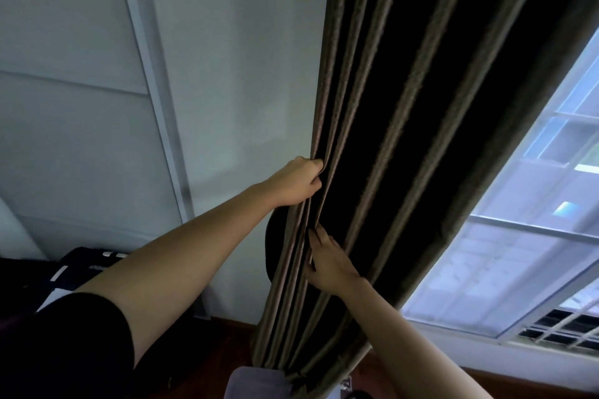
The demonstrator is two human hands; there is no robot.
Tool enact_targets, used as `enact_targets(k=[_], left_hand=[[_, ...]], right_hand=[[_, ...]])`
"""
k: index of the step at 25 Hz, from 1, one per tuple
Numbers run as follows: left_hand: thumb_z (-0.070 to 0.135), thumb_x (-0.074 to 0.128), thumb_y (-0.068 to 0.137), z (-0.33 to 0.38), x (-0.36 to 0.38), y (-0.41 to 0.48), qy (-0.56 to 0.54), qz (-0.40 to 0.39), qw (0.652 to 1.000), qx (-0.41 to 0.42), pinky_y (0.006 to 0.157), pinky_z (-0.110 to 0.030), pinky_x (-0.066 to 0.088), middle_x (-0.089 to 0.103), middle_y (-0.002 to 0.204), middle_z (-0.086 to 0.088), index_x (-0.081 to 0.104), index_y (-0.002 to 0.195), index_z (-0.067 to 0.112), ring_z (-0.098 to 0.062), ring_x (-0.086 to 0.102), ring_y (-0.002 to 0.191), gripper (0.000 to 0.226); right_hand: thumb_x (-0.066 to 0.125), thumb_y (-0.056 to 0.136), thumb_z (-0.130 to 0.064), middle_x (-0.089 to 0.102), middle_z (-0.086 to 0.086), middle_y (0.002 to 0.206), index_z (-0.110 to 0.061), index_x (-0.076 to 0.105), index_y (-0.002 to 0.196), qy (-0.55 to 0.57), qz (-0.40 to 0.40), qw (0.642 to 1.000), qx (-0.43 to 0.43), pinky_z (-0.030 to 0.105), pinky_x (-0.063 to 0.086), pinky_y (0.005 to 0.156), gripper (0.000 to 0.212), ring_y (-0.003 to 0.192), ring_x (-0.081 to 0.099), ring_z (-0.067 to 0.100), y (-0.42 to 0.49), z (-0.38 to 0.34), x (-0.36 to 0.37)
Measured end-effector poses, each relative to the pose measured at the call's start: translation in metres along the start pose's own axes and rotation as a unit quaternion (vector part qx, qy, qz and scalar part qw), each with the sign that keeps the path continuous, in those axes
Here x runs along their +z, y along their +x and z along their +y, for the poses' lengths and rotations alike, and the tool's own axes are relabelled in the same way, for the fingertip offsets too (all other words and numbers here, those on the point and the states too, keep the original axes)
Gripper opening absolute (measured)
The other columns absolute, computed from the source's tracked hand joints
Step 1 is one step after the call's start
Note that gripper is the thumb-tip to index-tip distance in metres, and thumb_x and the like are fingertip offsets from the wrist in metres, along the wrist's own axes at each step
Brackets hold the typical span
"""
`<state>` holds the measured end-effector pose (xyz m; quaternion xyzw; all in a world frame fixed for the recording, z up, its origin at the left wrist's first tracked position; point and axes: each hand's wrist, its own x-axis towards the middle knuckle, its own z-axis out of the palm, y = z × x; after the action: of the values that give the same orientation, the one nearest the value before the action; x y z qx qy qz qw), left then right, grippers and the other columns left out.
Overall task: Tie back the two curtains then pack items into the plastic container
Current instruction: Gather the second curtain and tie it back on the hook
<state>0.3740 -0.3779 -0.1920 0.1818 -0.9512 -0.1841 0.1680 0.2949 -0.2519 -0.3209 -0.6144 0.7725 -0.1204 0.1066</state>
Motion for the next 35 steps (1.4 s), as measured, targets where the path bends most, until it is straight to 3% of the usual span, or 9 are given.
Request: enact_targets(k=[7,13,14,16,19,21,24,29,35], left_hand=[[0.004,0.042,0.088,0.010,0.004,0.005,-0.016,-0.012,1.000,-0.014,0.052,-0.031,0.036,0.045,0.064,-0.005,0.042,0.072,0.004,-0.019,0.042,0.050,0.016],[0.028,0.057,0.088,0.019,0.016,0.001,0.017,0.042,0.999,-0.017,0.056,-0.031,0.039,0.052,0.064,-0.004,0.047,0.074,0.004,-0.019,0.051,0.057,0.029],[0.021,0.054,0.089,0.018,0.016,0.001,0.014,0.053,0.998,-0.015,0.058,-0.031,0.039,0.051,0.065,-0.005,0.046,0.074,0.003,-0.022,0.052,0.058,0.025],[0.013,0.052,0.089,0.008,0.012,-0.003,0.002,0.064,0.998,-0.018,0.057,-0.029,0.037,0.051,0.068,-0.007,0.048,0.075,0.002,-0.021,0.050,0.058,0.018],[0.010,0.053,0.088,-0.003,0.006,-0.014,-0.012,0.081,0.996,-0.022,0.053,-0.025,0.033,0.048,0.064,-0.004,0.044,0.070,0.006,-0.012,0.044,0.051,0.020],[0.009,0.053,0.087,-0.003,0.005,-0.019,0.003,0.079,0.997,-0.013,0.054,-0.028,0.035,0.050,0.065,-0.008,0.043,0.069,0.007,-0.018,0.047,0.055,0.020],[0.009,0.053,0.086,-0.003,0.006,-0.017,-0.001,0.078,0.997,-0.004,0.057,-0.029,0.037,0.053,0.068,-0.008,0.045,0.071,0.006,-0.020,0.051,0.060,0.018],[0.010,0.053,0.088,-0.006,0.009,-0.007,-0.010,0.078,0.997,-0.009,0.056,-0.027,0.035,0.055,0.068,-0.011,0.050,0.076,-0.002,-0.019,0.049,0.057,0.017],[0.009,0.051,0.089,0.004,0.019,-0.001,-0.029,0.053,0.998,-0.001,0.054,-0.027,0.030,0.047,0.062,-0.007,0.046,0.071,0.003,-0.017,0.044,0.051,0.020]], right_hand=[[0.054,0.085,-0.031,0.003,0.009,0.158,-0.012,0.013,0.149,-0.009,0.006,1.000,0.008,0.040,0.026,0.114,0.078,0.136,0.025,0.035,0.005,0.003,0.001],[0.059,0.082,-0.040,0.005,0.009,0.157,-0.014,0.019,0.147,-0.009,-0.015,1.000,0.012,0.041,0.020,0.116,0.081,0.140,0.017,0.036,0.003,-0.002,-0.003],[0.061,0.080,-0.044,0.006,0.010,0.157,-0.014,0.029,0.145,0.011,0.009,1.000,-0.008,0.041,0.017,0.117,0.078,0.142,0.014,0.035,-0.001,0.000,-0.008],[0.063,0.076,-0.042,0.015,0.017,0.154,-0.015,0.054,0.129,0.054,0.188,0.981,-0.020,0.041,0.019,0.116,0.060,0.142,0.016,0.034,-0.006,0.006,-0.026],[0.065,0.078,-0.029,0.015,0.026,0.150,-0.015,0.056,0.126,0.083,0.419,0.903,0.044,0.039,0.022,0.112,0.051,0.139,0.020,0.039,-0.006,0.009,-0.070],[0.065,0.080,-0.023,0.007,0.028,0.151,-0.014,0.049,0.134,0.082,0.381,0.917,0.086,0.036,0.021,0.112,0.056,0.139,0.018,0.042,0.007,0.008,-0.093],[0.063,0.083,-0.023,0.022,0.025,0.149,-0.007,0.038,0.141,0.130,0.253,0.952,0.113,0.031,0.027,0.112,0.065,0.135,0.033,0.038,0.023,0.020,-0.094],[0.061,0.080,-0.022,0.024,0.013,0.152,-0.009,0.026,0.146,0.076,0.085,0.993,0.026,0.021,0.022,0.112,0.076,0.136,0.032,0.027,-0.001,0.021,-0.037],[0.057,0.082,-0.027,0.015,0.004,0.153,-0.013,0.026,0.145,0.052,0.037,0.998,-0.014,0.030,0.031,0.108,0.071,0.133,0.032,0.029,-0.008,0.012,-0.023]])
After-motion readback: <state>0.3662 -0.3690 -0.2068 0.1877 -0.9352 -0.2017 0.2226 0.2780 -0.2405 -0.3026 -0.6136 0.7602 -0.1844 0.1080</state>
